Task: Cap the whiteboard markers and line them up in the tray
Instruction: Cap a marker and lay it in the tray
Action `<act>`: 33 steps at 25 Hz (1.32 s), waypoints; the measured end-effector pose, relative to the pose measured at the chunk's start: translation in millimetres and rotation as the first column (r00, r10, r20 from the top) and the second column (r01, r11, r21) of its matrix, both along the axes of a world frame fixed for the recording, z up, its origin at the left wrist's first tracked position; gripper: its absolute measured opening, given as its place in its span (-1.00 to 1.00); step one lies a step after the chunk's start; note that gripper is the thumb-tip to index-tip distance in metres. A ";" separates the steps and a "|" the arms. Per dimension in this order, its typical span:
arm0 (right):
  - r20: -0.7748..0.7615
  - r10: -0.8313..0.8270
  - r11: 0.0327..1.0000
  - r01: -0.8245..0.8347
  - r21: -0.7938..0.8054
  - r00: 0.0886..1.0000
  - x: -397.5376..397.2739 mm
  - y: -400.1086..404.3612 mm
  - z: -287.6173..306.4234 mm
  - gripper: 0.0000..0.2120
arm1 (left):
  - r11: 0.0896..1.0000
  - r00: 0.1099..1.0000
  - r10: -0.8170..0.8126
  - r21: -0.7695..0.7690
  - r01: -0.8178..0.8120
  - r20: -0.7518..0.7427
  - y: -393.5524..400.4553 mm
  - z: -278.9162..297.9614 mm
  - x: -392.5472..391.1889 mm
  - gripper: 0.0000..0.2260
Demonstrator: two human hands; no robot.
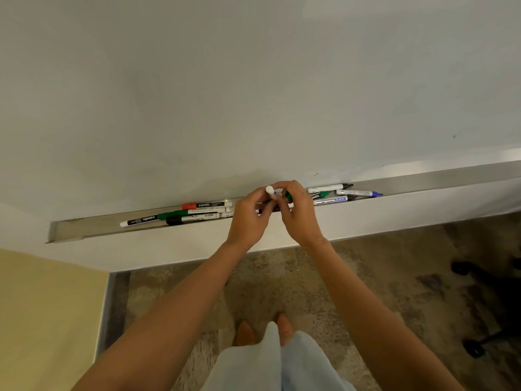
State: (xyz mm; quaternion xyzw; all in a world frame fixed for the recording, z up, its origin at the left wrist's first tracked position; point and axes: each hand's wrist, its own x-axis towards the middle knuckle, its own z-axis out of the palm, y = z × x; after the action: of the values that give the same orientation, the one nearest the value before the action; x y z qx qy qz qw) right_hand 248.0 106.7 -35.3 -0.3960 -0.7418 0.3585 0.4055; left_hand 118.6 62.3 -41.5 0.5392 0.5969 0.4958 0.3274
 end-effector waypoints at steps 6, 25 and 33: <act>-0.285 -0.219 0.867 0.052 -0.495 0.933 -7.0 -10.6 1.8 -0.64 | 0.952 0.889 0.297 -0.179 -0.248 0.348 0.2 -1.4 0.3 -0.90; -0.169 -0.288 0.848 0.169 -0.502 0.943 6.5 -27.1 -13.8 -0.83 | 0.938 0.642 0.347 -0.242 -0.249 0.684 -9.0 6.2 -12.3 -0.91; -0.108 -0.316 0.821 0.215 -0.529 0.943 -2.6 -36.6 -14.7 -0.83 | 0.892 0.570 0.443 -0.403 -0.204 0.693 -8.0 9.6 -20.8 -0.96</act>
State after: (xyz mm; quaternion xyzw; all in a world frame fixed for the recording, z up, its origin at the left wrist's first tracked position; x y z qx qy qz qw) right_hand 245.5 70.2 -50.0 -0.5526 -0.5151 0.5180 0.4013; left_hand 97.7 54.4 -32.0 0.1045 0.5519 0.6398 0.5245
